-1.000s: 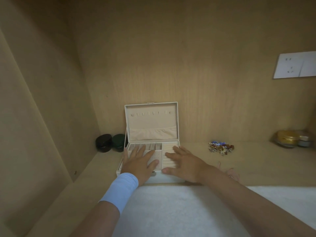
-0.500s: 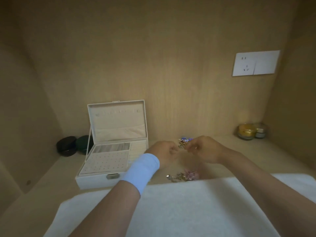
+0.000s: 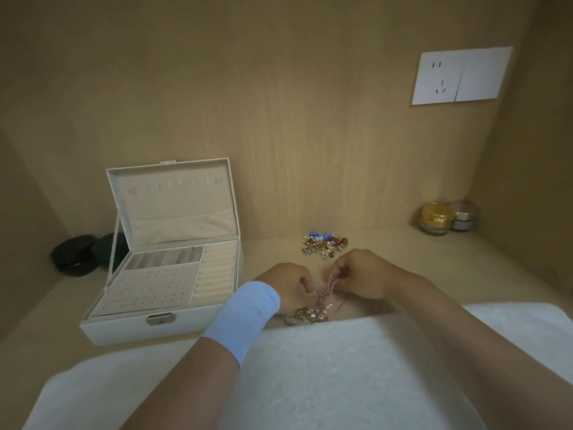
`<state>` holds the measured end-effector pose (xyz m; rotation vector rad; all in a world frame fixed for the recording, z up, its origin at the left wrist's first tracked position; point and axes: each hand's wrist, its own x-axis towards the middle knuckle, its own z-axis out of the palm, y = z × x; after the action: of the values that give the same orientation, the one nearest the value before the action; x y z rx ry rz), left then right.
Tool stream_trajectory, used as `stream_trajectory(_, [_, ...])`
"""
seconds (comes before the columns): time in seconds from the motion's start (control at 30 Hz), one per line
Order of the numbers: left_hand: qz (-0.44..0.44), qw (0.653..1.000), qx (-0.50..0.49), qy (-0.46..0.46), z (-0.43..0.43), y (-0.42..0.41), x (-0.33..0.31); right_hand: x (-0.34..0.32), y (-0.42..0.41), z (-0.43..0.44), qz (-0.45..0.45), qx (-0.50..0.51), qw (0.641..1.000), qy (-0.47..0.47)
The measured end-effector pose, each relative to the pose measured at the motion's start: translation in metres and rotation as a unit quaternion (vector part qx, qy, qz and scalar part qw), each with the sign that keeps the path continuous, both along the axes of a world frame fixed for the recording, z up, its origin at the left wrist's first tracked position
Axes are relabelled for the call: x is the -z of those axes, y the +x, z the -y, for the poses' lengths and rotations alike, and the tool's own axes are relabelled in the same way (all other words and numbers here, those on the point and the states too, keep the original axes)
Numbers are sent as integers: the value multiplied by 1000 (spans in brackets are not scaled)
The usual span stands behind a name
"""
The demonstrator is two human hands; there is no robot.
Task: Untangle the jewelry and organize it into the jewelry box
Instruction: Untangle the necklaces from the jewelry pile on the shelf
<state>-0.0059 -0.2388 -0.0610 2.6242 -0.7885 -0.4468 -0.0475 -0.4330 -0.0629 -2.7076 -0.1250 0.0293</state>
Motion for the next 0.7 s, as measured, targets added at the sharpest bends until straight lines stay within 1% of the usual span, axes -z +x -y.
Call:
stream_trajectory(0.07, [6,1000,-13,-21,1,7,6,1,0,10,3,25,1000,-12])
stream_trajectory(0.17, [39,999,-23,-22,4,14,5,-2,-3,25,-15,61,997,-34])
stream_trajectory(0.23, [81,996,-2,-34,7,12,1,-4,-4,31,-28,83,994,-60])
stream_trajectory(0.27, [85,995,16,-46,7,9,-1,-5,-5,30,-25,85,994,-63])
stream_trajectory(0.33, [55,995,61,-48,7,1,-3,-7,-8,23,-6,58,998,-28])
stream_trajectory(0.4, [25,995,92,-28,5,-4,1,-8,-12,13,-2,16,1000,24])
stream_trajectory(0.5, [19,996,80,-18,-2,4,5,-6,-18,12,-24,-12,1000,6])
stream_trajectory(0.6, [14,998,66,-16,-6,15,0,-9,-19,26,-53,2,998,-14])
stream_trajectory(0.7, [21,998,42,-30,7,28,-11,-20,-12,36,-72,33,997,15])
